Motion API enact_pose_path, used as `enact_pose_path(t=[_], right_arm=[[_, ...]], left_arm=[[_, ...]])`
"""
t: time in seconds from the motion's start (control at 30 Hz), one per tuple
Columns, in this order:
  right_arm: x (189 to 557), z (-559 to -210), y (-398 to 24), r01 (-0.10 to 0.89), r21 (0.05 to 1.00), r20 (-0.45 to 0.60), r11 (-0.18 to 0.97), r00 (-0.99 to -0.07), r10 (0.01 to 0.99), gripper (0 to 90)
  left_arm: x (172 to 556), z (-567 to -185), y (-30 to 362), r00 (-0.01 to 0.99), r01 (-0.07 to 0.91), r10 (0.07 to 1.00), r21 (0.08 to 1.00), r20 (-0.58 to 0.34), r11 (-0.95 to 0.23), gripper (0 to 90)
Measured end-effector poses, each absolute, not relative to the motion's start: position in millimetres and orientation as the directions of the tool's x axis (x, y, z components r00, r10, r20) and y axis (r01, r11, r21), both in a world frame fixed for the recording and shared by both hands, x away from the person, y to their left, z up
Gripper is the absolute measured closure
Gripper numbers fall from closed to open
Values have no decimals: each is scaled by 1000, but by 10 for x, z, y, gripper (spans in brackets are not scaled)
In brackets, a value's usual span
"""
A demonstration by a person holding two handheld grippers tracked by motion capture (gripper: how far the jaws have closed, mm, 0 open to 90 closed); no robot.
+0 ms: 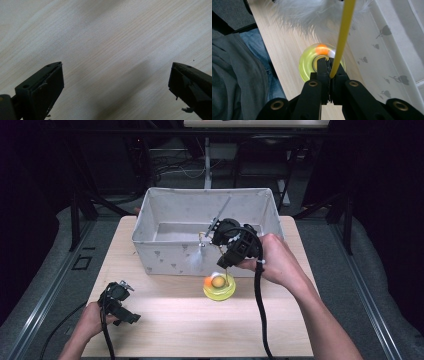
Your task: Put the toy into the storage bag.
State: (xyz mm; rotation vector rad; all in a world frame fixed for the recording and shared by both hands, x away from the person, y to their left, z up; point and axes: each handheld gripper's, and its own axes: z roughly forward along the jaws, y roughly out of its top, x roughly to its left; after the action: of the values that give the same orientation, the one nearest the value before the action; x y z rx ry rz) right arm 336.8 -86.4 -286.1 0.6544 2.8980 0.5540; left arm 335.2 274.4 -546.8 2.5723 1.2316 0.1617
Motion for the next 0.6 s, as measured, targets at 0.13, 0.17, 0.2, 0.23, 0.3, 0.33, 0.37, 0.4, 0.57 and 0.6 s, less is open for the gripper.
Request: enact_pose_path(t=[0.13,0.17,0.2,0.23,0.3,0.33,0.37,0.4,0.57,0.6], right_arm=[[3386,-2796,-874,392,378,-36,839,-899,436,882],[3391,-2781,-874,393,378,-38,838,-898,438,881],[3397,-2764,-877,391,378,-41,839,-898,437,881],[3401,-2748,-881,393,384,-38,836,-898,439,881],[3417,-2709,-894,395,387,-40,834,-896,443,881],[3421,-2694,-899,399,393,-37,829,-894,447,881],[3430,-2671,-906,397,390,-39,831,-895,445,881],[3437,-2656,-912,398,391,-38,830,-894,447,881],[3472,-2565,-923,402,400,-42,824,-890,455,881],[3480,-2542,-924,400,397,-45,826,-890,453,881]], left_arm=[[3353,-5471,2743,629,747,777,298,-25,-595,2],[3352,-5472,2740,629,747,777,297,-24,-595,2],[3351,-5471,2739,629,747,777,297,-25,-595,2],[3351,-5470,2739,630,746,776,299,-24,-596,2],[3349,-5464,2741,630,745,777,301,-23,-595,2],[3350,-5464,2743,630,745,777,301,-22,-595,2],[3351,-5465,2744,629,745,777,300,-22,-595,2],[3352,-5466,2743,630,744,776,301,-20,-596,2],[3351,-5472,2734,631,745,775,300,-26,-596,2],[3353,-5473,2735,632,744,775,299,-25,-597,2]])
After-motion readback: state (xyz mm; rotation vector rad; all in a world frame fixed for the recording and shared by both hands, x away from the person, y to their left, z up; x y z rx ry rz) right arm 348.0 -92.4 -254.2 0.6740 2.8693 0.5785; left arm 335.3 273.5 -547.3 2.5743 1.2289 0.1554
